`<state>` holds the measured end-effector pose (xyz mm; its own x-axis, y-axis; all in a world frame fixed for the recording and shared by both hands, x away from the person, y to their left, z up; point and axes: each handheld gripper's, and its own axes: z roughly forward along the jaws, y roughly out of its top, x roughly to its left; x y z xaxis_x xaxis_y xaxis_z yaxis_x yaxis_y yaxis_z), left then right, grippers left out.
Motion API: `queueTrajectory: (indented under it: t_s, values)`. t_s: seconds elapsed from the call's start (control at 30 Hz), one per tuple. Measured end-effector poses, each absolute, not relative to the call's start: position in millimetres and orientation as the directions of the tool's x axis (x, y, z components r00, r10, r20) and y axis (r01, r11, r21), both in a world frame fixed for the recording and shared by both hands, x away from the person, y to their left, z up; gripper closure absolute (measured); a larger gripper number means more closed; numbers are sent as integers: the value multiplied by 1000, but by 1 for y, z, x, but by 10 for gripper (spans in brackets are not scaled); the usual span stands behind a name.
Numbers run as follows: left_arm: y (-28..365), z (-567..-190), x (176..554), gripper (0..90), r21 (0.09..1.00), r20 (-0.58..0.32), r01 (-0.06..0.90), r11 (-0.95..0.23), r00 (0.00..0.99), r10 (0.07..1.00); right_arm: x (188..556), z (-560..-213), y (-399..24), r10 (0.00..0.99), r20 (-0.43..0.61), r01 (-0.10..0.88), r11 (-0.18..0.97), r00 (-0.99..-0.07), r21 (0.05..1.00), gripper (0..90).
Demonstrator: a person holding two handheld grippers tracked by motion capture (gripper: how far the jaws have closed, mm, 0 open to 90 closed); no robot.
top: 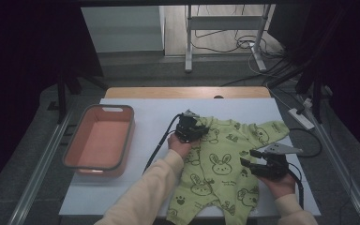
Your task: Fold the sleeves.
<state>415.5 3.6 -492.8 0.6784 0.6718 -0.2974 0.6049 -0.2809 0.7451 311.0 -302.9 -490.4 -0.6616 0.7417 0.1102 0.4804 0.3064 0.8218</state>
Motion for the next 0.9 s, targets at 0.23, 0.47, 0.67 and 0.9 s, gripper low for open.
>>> queueTrajectory:
  t_s: [0.23,0.47,0.67,0.9]
  values:
    - [-9,-496,417,782,738,-297,607,-294,684,666,311,-491,-303,743,111,483,306,-660,820,410]
    - [-19,-498,417,773,736,-305,605,-302,696,650,312,-492,-303,740,112,486,313,-663,816,408]
    - [-16,-496,414,368,733,-346,615,-290,705,619,312,-492,-303,739,113,487,312,-664,815,408]
    - [20,-489,408,352,754,-344,610,-246,685,642,312,-492,-302,740,113,488,313,-663,815,408]
